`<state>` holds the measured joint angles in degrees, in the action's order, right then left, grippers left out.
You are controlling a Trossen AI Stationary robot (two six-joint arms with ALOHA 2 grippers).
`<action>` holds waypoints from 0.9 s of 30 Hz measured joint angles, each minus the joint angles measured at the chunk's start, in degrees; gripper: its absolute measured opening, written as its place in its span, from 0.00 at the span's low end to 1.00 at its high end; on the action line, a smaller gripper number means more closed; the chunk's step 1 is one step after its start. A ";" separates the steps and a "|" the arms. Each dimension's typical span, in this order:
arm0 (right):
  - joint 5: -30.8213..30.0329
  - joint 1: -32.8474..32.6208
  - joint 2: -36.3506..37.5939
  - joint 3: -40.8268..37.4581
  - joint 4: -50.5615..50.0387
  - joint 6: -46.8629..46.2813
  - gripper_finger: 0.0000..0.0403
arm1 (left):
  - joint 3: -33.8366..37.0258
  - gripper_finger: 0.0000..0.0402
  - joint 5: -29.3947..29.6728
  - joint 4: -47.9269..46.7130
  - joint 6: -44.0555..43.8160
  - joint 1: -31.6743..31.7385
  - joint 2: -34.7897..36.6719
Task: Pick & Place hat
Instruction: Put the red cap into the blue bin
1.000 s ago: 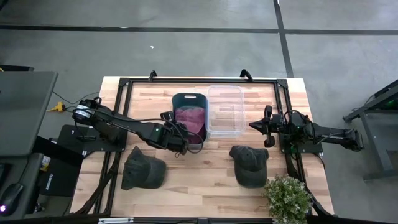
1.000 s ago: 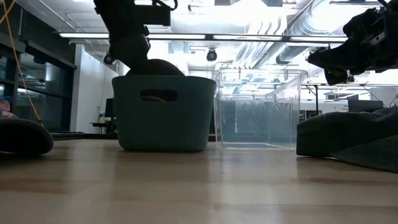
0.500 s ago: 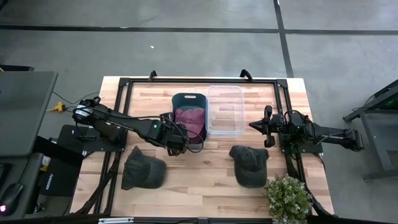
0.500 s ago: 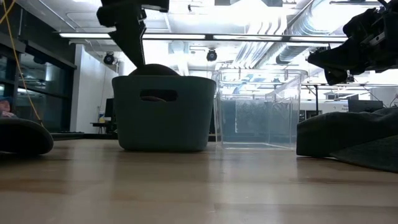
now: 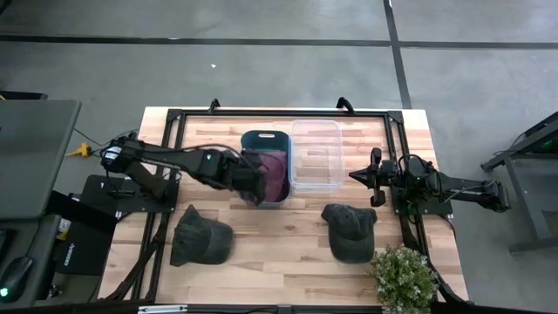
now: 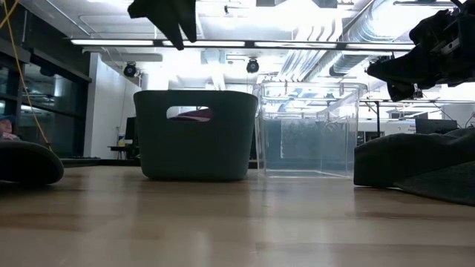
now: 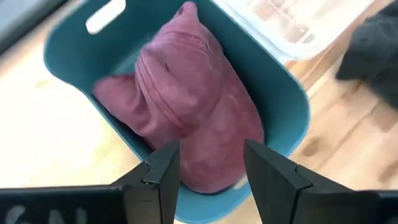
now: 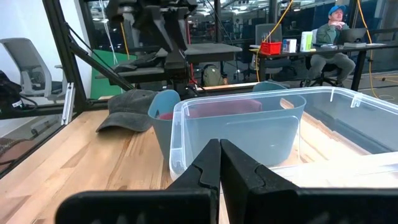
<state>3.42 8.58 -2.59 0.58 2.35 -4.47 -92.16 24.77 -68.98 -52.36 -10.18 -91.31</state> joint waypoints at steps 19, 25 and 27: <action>0.00 0.00 0.00 0.02 0.02 0.00 0.00 | 1.44 0.01 -5.83 1.96 -2.38 4.81 -3.38; 0.01 -0.02 -0.04 0.01 0.01 -0.01 0.00 | 7.86 0.00 -6.34 10.05 -0.11 7.66 -3.78; 0.02 -0.01 -0.04 0.01 0.02 0.00 0.00 | 10.45 0.00 -8.46 12.21 0.23 8.45 -3.86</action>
<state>3.44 8.57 -2.63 0.59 2.37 -4.47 -81.71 16.31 -56.78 -52.13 -1.72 -95.17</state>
